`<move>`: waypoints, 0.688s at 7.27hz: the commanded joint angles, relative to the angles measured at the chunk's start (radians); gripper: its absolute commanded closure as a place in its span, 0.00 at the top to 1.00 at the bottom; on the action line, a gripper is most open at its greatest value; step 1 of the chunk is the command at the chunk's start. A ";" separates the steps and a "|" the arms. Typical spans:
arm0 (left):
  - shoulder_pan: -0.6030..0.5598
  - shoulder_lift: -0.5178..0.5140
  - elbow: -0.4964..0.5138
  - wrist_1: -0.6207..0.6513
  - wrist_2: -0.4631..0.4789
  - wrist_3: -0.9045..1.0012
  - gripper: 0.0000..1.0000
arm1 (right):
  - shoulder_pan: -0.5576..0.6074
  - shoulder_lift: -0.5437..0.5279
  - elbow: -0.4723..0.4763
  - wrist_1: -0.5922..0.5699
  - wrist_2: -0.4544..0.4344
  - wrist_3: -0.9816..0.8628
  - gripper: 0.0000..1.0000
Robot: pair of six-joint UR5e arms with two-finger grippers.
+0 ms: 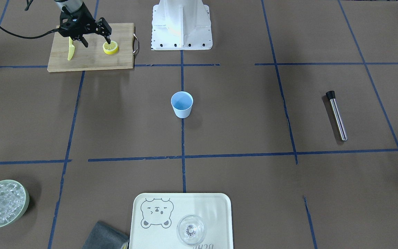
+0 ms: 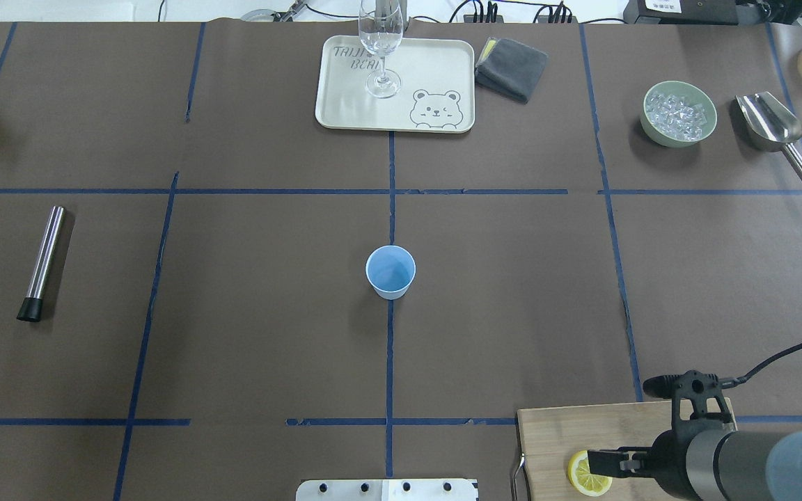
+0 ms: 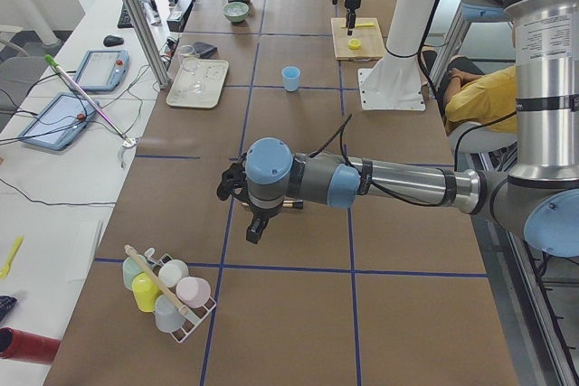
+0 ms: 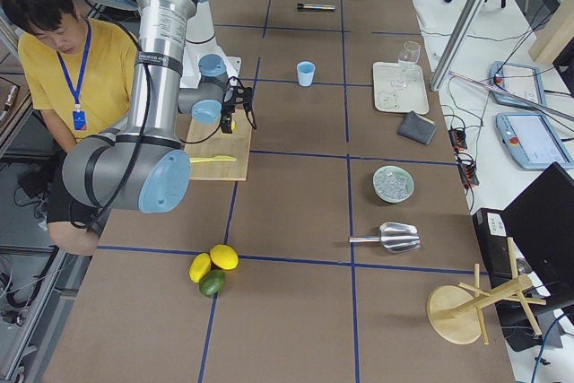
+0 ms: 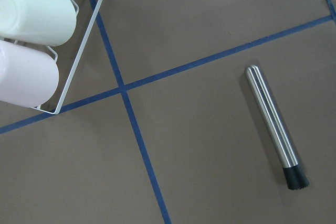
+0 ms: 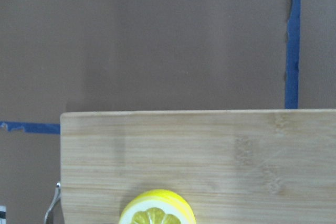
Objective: Squeeze lemon into cup
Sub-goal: 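Move the right gripper down toward the lemon slice on the cutting board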
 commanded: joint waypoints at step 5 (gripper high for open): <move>-0.001 0.001 -0.008 -0.001 -0.004 0.001 1.00 | -0.129 0.125 0.000 -0.231 -0.159 0.092 1.00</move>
